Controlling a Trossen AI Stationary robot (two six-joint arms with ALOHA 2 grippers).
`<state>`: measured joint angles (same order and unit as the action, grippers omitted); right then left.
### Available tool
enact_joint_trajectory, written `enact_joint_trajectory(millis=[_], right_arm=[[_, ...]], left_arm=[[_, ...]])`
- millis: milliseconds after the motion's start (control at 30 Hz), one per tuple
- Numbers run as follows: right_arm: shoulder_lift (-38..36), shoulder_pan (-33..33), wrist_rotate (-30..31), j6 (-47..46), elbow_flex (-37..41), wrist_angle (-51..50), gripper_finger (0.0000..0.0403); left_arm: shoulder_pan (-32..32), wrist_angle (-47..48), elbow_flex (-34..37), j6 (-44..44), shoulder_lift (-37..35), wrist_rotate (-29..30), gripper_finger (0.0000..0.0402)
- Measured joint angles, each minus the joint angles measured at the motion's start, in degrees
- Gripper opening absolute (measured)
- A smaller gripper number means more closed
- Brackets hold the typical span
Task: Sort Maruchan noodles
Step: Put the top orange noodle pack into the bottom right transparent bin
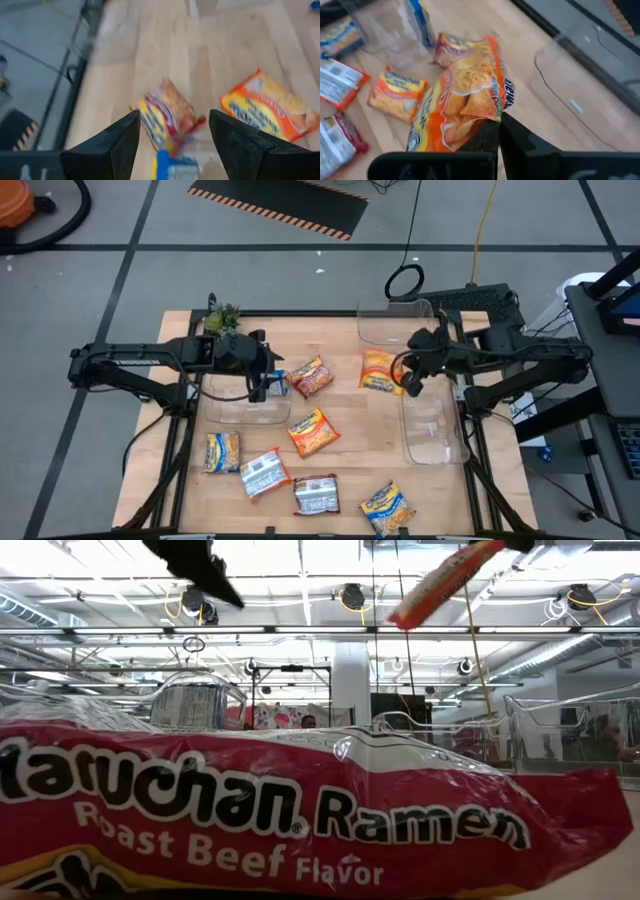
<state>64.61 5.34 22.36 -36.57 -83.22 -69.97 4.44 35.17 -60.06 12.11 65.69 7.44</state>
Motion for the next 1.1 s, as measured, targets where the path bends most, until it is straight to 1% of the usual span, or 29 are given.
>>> enact_joint_trajectory(millis=[33,167,267,400,500,867,1033,1100], right_arm=[[0.02,-0.04,-0.22,-1.35,-0.97,-2.5,0.0],[-0.05,-0.11,-4.29,-8.87,-4.2,-13.48,0.0],[-0.1,-0.11,-9.11,-13.59,-4.78,-18.41,0.0],[-1.43,-0.09,-15.84,-16.63,-4.8,-19.92,0.0],[-2.98,-0.09,-19.35,-18.51,-4.8,-19.98,0.0],[-10.61,0.02,-19.53,-23.26,-3.75,-20.0,0.0],[-13.27,0.02,-19.79,-24.34,2.52,-20.07,0.0],[-14.27,0.02,-21.02,-24.7,5.48,-20.13,0.0]], left_arm=[[-0.06,0.24,1.04,-0.64,0.0,0.02,0.0243],[-0.15,-0.44,4.39,-0.9,-0.17,0.26,0.0243],[-0.12,-2.9,5.33,-1.04,-0.17,1.44,0.0243],[-0.12,-7.19,5.34,-1.26,-0.2,1.64,0.0243],[-0.15,-9.14,5.34,-1.26,-0.2,1.64,0.0243],[-0.12,-12.61,5.34,0.96,-0.2,1.7,0.0243],[-0.12,-12.76,5.34,1.1,-0.2,1.7,0.0243],[-0.12,-12.76,5.34,1.1,-0.2,1.7,0.0243]])
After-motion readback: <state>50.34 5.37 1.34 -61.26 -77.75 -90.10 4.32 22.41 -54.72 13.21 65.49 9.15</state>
